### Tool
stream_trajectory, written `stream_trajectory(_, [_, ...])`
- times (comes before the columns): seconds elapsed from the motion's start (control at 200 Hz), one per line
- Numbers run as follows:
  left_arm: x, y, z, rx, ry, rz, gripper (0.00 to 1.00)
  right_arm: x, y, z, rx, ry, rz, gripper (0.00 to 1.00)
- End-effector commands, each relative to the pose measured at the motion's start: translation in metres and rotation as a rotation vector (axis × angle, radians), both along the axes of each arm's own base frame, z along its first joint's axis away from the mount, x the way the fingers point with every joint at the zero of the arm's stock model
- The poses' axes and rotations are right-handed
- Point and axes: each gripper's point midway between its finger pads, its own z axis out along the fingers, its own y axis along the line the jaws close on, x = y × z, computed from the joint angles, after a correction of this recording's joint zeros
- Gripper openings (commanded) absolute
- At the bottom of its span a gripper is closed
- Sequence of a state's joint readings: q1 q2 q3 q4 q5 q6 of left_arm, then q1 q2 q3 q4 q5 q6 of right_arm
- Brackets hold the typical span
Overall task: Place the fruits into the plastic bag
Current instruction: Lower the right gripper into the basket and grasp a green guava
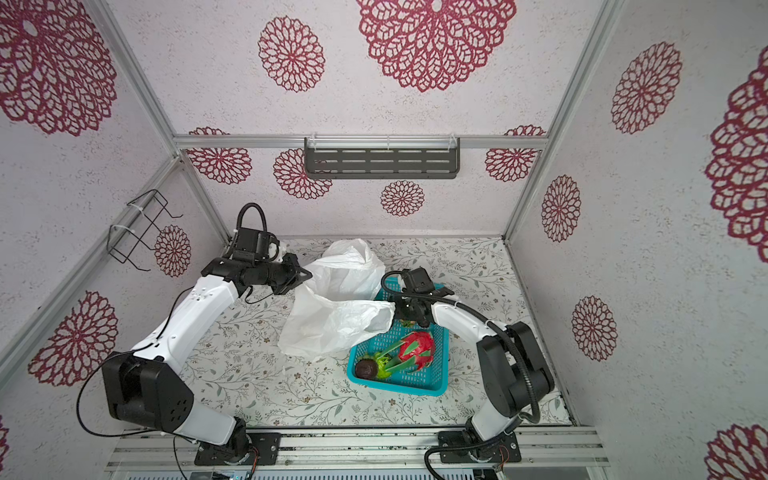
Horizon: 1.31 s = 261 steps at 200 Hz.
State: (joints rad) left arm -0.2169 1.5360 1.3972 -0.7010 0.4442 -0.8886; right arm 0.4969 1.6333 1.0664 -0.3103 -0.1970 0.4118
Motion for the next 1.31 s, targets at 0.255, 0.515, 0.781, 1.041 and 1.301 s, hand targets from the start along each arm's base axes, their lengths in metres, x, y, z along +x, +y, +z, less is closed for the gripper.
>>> stream_trajectory(0.255, [-0.006,0.006,0.011,0.006,-0.029,0.003,0.00,0.013,0.029,-0.019,0.033,0.021,0.069,0.67])
stream_trajectory(0.515, [-0.007,0.006,0.010,0.002,-0.024,0.005,0.00,0.022,0.038,-0.031,0.056,0.024,0.056,0.48])
stream_trajectory(0.781, [-0.007,0.005,0.008,-0.001,-0.017,0.000,0.00,0.017,0.027,0.016,0.088,-0.105,0.045,0.37])
stream_trajectory(1.041, [-0.005,0.003,0.004,-0.005,-0.015,-0.008,0.00,0.001,-0.010,0.078,0.050,-0.237,0.012,0.36])
stream_trajectory(1.301, [-0.002,0.002,0.001,-0.004,-0.013,-0.011,0.00,-0.003,0.003,0.131,0.102,-0.328,0.122,0.36])
